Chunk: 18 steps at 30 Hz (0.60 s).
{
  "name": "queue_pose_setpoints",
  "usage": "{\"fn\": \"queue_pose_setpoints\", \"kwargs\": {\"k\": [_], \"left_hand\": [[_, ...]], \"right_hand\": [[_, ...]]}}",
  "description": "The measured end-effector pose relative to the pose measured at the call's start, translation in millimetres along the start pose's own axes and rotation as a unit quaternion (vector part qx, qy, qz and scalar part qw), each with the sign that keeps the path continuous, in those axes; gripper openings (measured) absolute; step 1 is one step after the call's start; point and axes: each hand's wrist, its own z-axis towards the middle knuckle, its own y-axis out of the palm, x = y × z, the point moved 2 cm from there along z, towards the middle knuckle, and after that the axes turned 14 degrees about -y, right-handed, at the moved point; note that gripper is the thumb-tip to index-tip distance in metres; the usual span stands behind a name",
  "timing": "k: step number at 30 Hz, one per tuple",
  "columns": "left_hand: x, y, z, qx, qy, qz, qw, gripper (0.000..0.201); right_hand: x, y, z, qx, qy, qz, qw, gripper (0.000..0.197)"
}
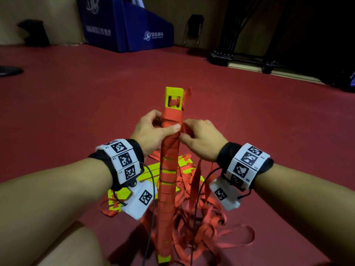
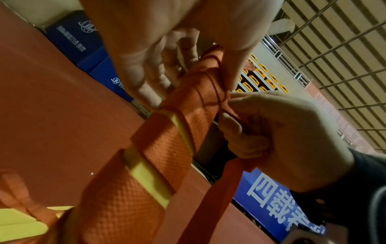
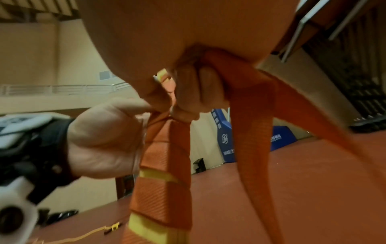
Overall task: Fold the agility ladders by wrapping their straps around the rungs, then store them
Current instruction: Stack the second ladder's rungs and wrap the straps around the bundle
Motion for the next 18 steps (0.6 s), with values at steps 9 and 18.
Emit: {"fn": "queue_pose_setpoints", "kwargs": {"k": [9, 18], "left_hand": [[0.6, 3.5, -3.1, 0.038, 0.035, 0.068, 0.996, 0.034], [-7.9, 10.9, 0.7, -0.13, -0.013, -0.016, 0.991, 0.033]], "right_hand": [[0.0, 20.6, 3.2, 0.05, 0.017, -0.074, 0.996, 0.073], [20.1, 0.1, -4.9, 0.116, -0.007, 0.101, 0.988, 0.054]]}}
